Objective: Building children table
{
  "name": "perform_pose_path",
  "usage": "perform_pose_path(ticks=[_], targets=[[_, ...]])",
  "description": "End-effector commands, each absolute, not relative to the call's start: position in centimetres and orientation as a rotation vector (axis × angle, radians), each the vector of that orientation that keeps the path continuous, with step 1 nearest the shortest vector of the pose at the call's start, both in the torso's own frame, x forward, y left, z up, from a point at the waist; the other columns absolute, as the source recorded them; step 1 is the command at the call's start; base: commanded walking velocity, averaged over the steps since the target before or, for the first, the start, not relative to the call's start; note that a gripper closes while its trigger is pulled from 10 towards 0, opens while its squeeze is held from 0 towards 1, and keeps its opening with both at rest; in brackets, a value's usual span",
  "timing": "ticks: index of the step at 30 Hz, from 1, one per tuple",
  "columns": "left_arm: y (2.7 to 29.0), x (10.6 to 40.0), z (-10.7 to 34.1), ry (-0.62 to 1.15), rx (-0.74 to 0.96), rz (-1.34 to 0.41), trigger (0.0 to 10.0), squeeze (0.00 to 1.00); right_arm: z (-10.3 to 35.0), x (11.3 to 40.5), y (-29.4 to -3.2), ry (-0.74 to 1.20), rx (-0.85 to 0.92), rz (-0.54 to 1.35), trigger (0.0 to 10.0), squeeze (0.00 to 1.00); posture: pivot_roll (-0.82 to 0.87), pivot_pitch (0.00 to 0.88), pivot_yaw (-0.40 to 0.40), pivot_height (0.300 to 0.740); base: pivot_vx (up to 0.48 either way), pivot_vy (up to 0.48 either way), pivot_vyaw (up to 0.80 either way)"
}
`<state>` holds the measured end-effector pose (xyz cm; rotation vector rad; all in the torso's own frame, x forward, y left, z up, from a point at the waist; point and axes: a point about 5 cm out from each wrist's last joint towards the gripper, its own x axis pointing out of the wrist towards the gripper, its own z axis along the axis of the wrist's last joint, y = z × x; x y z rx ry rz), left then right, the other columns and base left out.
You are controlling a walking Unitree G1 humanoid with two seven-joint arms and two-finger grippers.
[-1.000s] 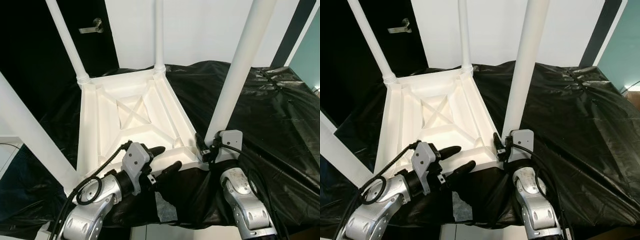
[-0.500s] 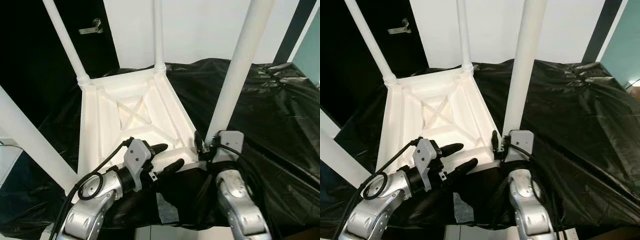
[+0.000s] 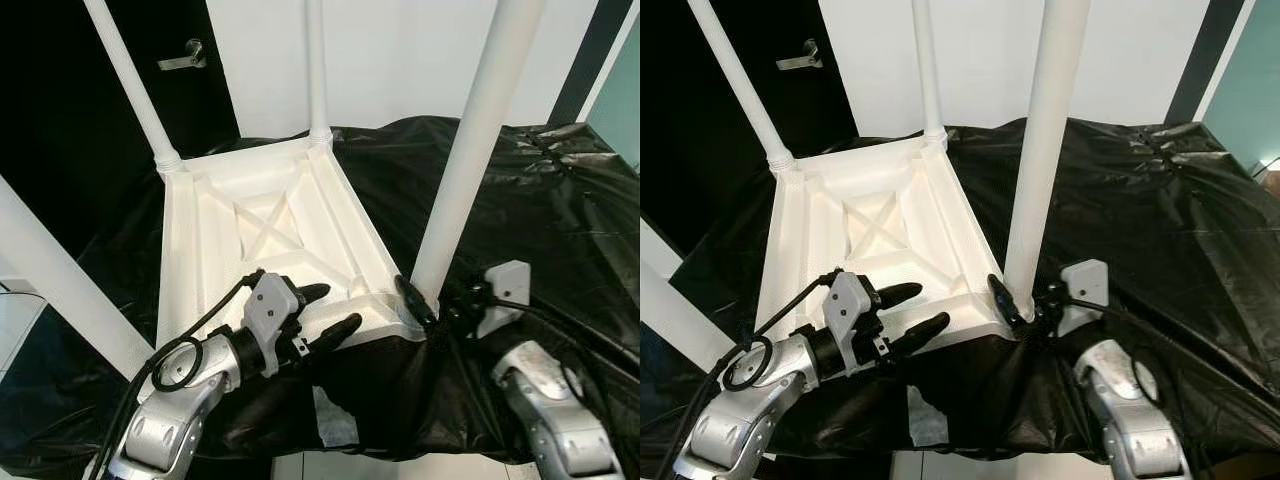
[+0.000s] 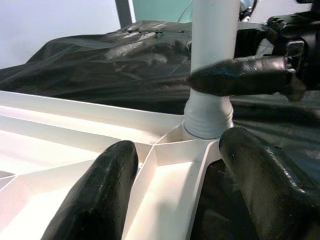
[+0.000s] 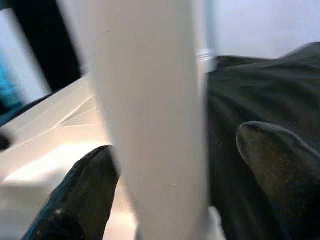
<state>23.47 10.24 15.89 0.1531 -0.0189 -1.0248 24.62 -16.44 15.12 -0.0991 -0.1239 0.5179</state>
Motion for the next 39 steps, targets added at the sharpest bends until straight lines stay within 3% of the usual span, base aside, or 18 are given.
perform_pose_path(ticks=[1,10,11,12,13,14,15,22,31,32,39], targets=[[10.5,23.5,15.8,-0.013,0.165,-1.062,10.0,0.00,15.0,25.1,-17.0,-0.106,-0.105,0.598,10.0,0.00,-0.07,0.000,0.057,0.740,0.000,0.000,0.00],[10.8,23.6,15.9,-0.017,0.169,-1.057,10.0,0.00,15.0,28.2,-17.1,-0.051,-0.227,0.840,10.0,0.00,-0.04,0.000,0.045,0.740,0.000,0.000,0.00],[10.8,23.6,15.9,-0.018,0.168,-1.054,10.0,0.00,15.0,28.6,-16.9,-0.043,-0.238,0.876,7.2,0.00,-0.04,0.000,0.046,0.740,0.000,0.000,0.00],[10.8,23.6,15.9,-0.018,0.168,-1.054,10.0,0.00,15.0,28.6,-16.9,-0.043,-0.238,0.876,7.2,0.00,-0.04,0.000,0.046,0.740,0.000,0.000,0.00],[10.7,23.7,15.9,-0.020,0.165,-1.052,10.0,0.00,15.0,29.0,-16.5,-0.044,-0.258,0.913,1.9,0.00,-0.04,0.000,0.045,0.740,0.000,0.000,0.00],[10.7,23.7,15.9,-0.020,0.165,-1.052,10.0,0.00,15.0,29.0,-16.5,-0.044,-0.258,0.913,1.9,0.00,-0.04,0.000,0.045,0.740,0.000,0.000,0.00],[10.6,23.7,16.0,-0.024,0.166,-1.053,10.0,0.00,15.1,29.3,-16.2,-0.045,-0.269,0.944,0.0,0.00,-0.04,0.000,0.045,0.740,0.000,0.000,0.00],[10.5,23.7,16.0,-0.027,0.161,-1.059,10.0,0.00,15.0,29.1,-16.2,-0.028,-0.287,1.018,0.0,0.00,-0.04,0.000,0.037,0.740,0.000,0.000,0.00],[10.2,23.6,15.9,-0.031,0.152,-1.057,10.0,0.00,14.2,28.2,-17.1,-0.017,-0.248,0.960,0.0,0.00,-0.05,0.000,0.032,0.740,0.000,0.000,0.00],[10.1,23.7,15.8,-0.032,0.152,-1.053,10.0,0.00,14.3,27.9,-16.8,-0.040,-0.220,0.894,10.0,0.00,-0.05,0.000,0.028,0.740,0.000,0.000,0.00],[10.0,24.1,15.8,-0.042,0.157,-1.030,10.0,0.00,14.0,27.0,-15.4,-0.074,-0.193,0.651,10.0,0.00,-0.05,0.000,0.026,0.740,0.000,0.000,0.00]])
